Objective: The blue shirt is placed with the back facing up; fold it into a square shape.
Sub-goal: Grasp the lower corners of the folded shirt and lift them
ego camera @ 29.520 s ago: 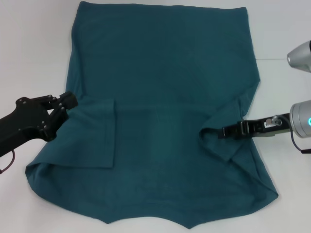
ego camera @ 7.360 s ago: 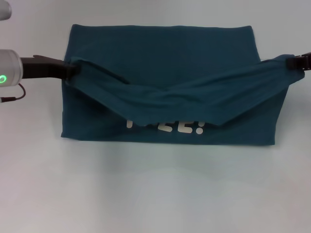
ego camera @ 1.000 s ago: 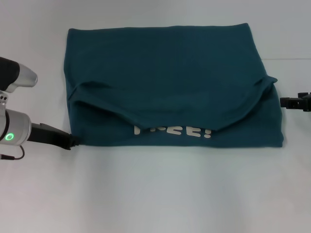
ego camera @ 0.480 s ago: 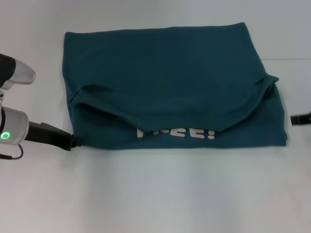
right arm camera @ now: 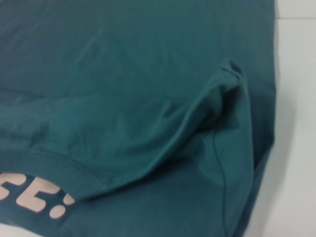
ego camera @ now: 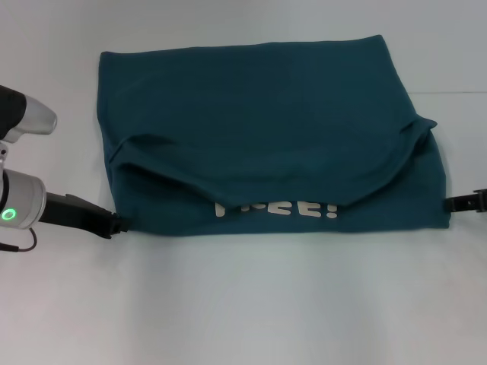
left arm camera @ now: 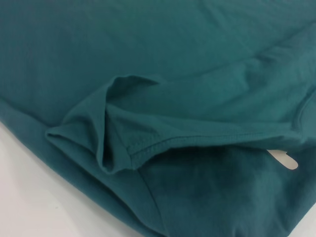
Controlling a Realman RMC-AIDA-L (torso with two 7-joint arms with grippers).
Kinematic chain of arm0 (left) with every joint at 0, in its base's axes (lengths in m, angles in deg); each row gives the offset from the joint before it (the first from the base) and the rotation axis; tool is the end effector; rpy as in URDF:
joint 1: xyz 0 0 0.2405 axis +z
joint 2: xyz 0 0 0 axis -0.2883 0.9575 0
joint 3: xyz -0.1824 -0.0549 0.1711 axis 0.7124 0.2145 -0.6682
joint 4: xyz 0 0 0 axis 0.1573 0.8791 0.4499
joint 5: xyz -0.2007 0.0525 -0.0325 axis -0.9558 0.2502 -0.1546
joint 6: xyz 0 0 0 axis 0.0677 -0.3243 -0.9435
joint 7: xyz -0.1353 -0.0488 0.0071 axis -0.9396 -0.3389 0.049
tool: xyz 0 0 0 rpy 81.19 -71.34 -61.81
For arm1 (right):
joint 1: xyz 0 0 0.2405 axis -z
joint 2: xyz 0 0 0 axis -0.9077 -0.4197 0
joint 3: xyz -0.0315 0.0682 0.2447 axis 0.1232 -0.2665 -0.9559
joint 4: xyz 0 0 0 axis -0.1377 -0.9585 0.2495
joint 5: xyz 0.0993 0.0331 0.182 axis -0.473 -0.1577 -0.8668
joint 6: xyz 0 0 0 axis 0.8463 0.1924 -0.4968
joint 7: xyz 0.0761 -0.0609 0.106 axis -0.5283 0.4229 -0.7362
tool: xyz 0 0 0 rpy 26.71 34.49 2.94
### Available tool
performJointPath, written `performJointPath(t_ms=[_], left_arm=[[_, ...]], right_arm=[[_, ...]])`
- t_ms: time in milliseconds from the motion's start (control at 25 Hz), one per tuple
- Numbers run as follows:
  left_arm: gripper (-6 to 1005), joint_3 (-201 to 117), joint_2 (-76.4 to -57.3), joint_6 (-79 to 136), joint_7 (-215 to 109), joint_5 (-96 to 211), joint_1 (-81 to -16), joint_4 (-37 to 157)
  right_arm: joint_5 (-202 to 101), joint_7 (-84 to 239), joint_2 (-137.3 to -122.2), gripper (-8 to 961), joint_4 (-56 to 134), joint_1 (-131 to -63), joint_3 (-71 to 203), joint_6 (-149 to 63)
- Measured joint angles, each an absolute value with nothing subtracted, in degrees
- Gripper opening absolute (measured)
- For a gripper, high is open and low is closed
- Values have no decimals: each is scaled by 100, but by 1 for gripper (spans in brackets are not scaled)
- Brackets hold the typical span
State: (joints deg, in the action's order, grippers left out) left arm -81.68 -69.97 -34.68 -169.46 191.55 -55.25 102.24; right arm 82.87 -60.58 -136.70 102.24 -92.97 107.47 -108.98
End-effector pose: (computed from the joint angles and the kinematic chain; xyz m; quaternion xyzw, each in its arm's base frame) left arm -0.2885 0.3854 0.0099 -0.8889 -0.4040 0.0284 0.2139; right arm 0.2963 0.3666 0.0663 -0.7952 0.5187 -0.0063 0.3139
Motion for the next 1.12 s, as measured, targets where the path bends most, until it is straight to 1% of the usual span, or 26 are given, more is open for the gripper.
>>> performJointPath(t_ms=[440, 880, 1120], left_arm=[[42, -8169, -7023, -3421, -16946, 19155, -5517, 10208], [42, -8159, -7021, -3422, -16947, 19174, -5570, 10200], [42, -8124, -6956, -3387, -17014, 19173, -5583, 10151]], right_arm=[[8327, -5891, -13563, 613, 9170, -9887, 10757, -10364], [8333, -5928, -13555, 614, 9105, -9869, 10744, -10308], [8333, -5931, -13555, 614, 9101, -9844, 10735, -10330]])
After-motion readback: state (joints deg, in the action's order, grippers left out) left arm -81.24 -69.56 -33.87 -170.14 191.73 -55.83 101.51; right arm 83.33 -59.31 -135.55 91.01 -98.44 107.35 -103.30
